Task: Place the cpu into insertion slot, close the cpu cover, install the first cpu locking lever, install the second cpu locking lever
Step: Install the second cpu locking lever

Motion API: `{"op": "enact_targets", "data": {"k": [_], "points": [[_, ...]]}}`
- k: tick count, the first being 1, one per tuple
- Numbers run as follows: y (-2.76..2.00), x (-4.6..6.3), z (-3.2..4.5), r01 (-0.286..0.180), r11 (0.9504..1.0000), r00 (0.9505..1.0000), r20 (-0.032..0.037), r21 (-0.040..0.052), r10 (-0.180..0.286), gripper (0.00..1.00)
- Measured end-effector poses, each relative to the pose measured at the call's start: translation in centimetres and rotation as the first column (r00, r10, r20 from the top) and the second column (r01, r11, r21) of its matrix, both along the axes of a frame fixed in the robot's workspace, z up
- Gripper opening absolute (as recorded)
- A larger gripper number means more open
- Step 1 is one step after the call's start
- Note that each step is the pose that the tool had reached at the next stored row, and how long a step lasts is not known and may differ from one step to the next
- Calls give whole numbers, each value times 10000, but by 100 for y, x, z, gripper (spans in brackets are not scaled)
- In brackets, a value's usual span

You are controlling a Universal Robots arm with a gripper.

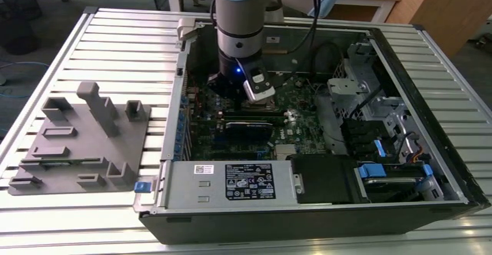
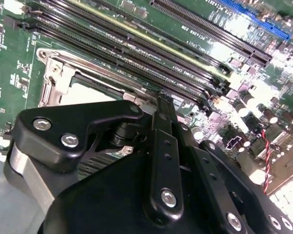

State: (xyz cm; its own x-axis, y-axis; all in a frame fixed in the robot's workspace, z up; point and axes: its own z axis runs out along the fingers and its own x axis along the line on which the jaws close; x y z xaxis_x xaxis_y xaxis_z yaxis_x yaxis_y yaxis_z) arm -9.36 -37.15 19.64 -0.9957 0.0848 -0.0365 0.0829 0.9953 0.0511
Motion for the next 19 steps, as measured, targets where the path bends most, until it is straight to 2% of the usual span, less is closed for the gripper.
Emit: {"op": "enact_targets", "data": {"k": [11,15,19], "points": [[-13,-19,0,1,10000,10000,-2,5,-1,11],[-13,-19,55,2,10000,10000,0,8,-2,11],[-13,-19,144,2,10000,10000,0,7,-2,11]]}}
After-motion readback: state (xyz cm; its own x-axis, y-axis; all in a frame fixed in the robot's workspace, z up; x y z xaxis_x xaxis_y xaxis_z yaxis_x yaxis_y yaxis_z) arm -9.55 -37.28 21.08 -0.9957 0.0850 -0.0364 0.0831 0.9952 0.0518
